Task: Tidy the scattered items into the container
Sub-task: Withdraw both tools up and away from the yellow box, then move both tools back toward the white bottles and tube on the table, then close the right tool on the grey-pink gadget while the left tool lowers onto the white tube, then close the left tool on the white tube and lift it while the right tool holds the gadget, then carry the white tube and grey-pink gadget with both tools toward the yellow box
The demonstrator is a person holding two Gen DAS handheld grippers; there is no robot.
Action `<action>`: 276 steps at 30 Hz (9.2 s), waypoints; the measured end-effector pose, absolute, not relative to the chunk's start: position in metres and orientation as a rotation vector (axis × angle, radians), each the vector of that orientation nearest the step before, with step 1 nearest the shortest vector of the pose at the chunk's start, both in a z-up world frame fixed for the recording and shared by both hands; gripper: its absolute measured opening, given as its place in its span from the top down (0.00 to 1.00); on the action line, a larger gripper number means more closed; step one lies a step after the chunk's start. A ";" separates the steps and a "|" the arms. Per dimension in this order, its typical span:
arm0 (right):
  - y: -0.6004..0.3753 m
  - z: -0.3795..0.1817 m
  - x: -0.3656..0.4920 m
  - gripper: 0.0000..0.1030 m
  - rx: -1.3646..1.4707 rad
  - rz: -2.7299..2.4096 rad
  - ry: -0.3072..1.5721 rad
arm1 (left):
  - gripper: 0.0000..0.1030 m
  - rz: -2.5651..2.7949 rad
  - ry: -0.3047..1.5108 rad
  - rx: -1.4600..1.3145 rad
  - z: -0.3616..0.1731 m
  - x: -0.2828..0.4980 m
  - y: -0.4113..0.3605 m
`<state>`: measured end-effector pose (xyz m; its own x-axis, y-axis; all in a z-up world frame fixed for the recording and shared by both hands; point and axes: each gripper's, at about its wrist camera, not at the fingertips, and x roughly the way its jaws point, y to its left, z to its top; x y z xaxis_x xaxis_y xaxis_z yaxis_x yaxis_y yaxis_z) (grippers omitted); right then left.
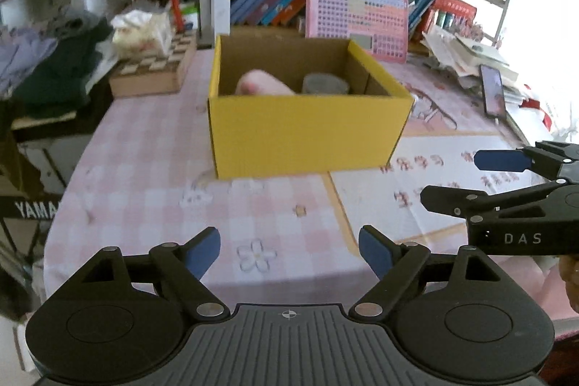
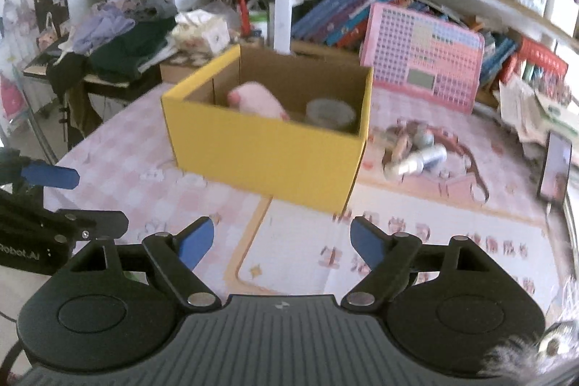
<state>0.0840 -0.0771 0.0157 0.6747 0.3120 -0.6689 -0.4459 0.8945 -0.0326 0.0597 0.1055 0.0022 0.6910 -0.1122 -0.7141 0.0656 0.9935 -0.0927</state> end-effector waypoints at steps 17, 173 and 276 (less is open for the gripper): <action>-0.087 -0.007 0.046 0.20 -0.225 0.363 0.763 | 0.16 -0.109 0.839 -0.059 -0.019 0.034 0.079; -0.239 -0.076 0.492 0.61 -0.248 0.636 0.964 | 0.56 -0.139 0.859 0.280 -0.090 0.382 -0.175; -0.151 -0.014 0.110 0.61 -0.046 0.512 0.972 | 0.70 -0.402 0.839 -0.246 -0.005 0.082 0.039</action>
